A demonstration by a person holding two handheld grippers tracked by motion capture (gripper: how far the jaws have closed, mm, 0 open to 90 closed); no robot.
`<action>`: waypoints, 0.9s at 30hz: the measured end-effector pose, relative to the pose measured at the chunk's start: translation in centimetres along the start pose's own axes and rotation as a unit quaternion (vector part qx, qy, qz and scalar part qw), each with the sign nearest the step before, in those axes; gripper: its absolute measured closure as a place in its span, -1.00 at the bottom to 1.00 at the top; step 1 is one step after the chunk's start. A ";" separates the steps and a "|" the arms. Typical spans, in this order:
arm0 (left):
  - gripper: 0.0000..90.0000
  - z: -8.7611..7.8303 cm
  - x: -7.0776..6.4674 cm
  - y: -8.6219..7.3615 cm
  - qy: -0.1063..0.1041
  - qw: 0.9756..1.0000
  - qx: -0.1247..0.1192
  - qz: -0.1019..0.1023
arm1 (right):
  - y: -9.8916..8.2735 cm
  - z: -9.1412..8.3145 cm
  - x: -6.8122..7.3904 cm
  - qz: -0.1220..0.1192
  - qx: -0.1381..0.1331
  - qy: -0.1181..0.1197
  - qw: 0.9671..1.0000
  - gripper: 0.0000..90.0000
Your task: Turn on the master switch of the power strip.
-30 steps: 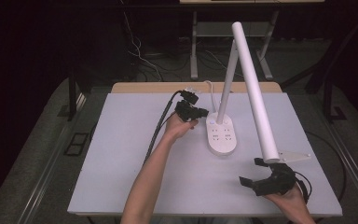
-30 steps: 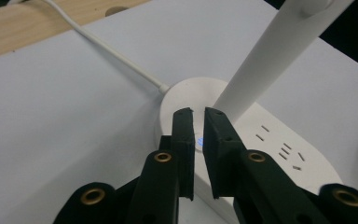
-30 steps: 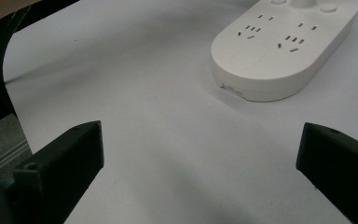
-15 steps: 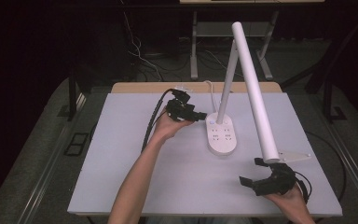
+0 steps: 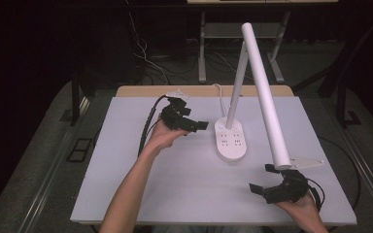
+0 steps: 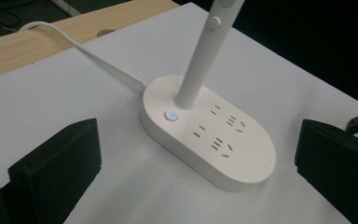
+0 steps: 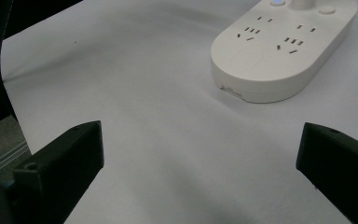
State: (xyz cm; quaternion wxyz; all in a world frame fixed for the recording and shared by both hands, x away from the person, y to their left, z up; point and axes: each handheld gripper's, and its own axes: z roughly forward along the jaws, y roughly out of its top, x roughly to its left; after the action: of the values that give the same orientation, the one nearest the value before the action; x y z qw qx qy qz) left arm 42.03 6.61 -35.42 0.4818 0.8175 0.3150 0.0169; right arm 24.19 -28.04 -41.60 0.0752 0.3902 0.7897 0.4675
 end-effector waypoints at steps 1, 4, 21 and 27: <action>-1.00 -0.2 -0.1 -0.2 0.001 1.000 0.003 0.001 | 0.0 0.0 0.0 0.000 0.000 0.000 1.000 -1.00; -1.00 -1.1 -0.3 -0.8 0.001 1.000 -0.002 0.001 | 0.0 0.0 0.0 -0.001 0.001 0.001 1.000 -1.00; -1.00 -5.4 -1.3 -5.3 0.012 0.999 -0.036 -0.006 | 0.1 0.2 0.1 -0.005 0.002 -0.001 1.000 -1.00; -1.00 -6.3 -2.0 -6.9 0.007 0.999 -0.048 -0.009 | 0.1 0.2 0.2 -0.004 0.000 0.000 1.000 -1.00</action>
State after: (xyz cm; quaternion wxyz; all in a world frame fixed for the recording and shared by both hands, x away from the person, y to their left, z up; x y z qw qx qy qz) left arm 34.87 12.74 -36.99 0.5187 0.7902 0.3246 0.0340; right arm 24.20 -27.80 -41.59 0.0773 0.3874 0.7911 0.4670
